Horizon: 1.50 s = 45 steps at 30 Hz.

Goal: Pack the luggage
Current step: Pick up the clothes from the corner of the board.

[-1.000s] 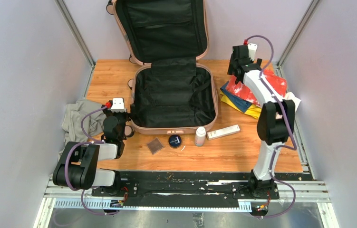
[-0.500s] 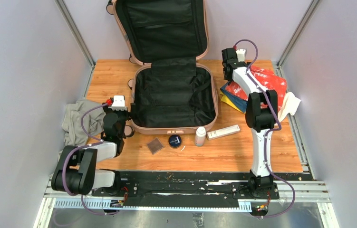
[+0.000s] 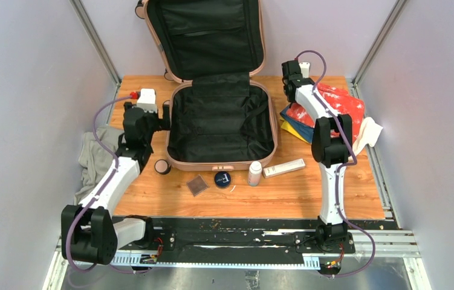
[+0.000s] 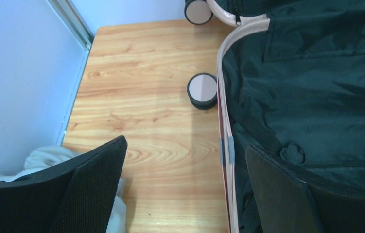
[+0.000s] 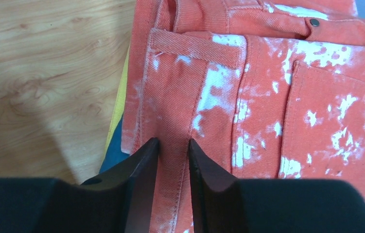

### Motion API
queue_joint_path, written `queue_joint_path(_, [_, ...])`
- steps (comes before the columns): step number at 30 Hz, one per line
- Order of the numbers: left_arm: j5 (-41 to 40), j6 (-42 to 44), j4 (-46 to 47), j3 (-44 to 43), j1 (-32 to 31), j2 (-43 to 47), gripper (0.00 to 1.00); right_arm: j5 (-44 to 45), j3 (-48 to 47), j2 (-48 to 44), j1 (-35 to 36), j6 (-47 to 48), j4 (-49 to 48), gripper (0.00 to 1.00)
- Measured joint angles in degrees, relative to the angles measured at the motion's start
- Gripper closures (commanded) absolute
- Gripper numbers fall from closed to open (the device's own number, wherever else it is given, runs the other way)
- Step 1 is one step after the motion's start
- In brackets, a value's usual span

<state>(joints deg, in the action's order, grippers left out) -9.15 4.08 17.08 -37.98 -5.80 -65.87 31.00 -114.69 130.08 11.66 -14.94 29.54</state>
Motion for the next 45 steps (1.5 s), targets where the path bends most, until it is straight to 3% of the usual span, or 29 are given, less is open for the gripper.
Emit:
queue_joint_path(3, [0.2, -0.1, -9.5, -7.7, 0.1, -0.7, 0.0, -1.9, 1.0, -1.2, -0.5, -0.4, -0.1, 0.29])
queue_joint_path(6, [0.7, -0.1, -16.2, -11.8, 0.1, -0.7, 0.0, -2.9, 2.5, -2.8, -0.8, -0.6, 0.1, 0.14])
queue_joint_path(13, [2.4, -0.2, -26.2, -13.9, 0.1, -0.7, 0.0, 0.6, 1.6, -3.5, 0.0, -0.2, 1.5, 0.07])
queue_joint_path(18, [3.1, -0.5, -28.7, -14.6, 0.1, -0.7, 0.0, 3.2, -8.2, 1.2, 0.5, 0.5, 3.5, 0.07])
queue_joint_path(26, [4.1, -1.4, -29.9, -15.0, 0.1, -1.4, 0.0, 5.0, -12.4, 7.5, 0.4, 0.9, 5.3, 0.22])
queue_joint_path(28, [4.1, -1.4, -30.1, -15.0, 0.1, -1.4, 0.0, 5.0, -11.5, 8.0, 0.3, 0.6, 5.7, 0.33])
queue_joint_path(32, [4.2, -1.5, -30.3, -15.1, 0.1, -1.4, 0.0, 4.3, -10.3, 7.6, -0.5, -0.4, 5.6, 0.69])
queue_joint_path(34, [4.2, -1.5, -30.5, -15.1, 0.1, -1.2, 0.0, 3.8, -9.3, 6.7, -0.9, -0.8, 5.4, 0.79])
queue_joint_path(38, [4.2, -1.5, -30.7, -15.1, 0.1, -0.8, 0.0, 1.3, -6.1, 3.5, -2.1, -1.8, 4.3, 0.85])
queue_joint_path(42, [4.0, -1.4, -31.4, -15.1, 0.1, 0.0, 0.0, -3.1, -1.5, -1.3, -3.4, -2.6, 2.3, 1.0])
queue_joint_path(45, [4.0, -1.2, -32.2, -15.1, 0.1, 1.0, 0.0, -6.5, 2.4, -5.2, -4.5, -3.2, 0.7, 1.0])
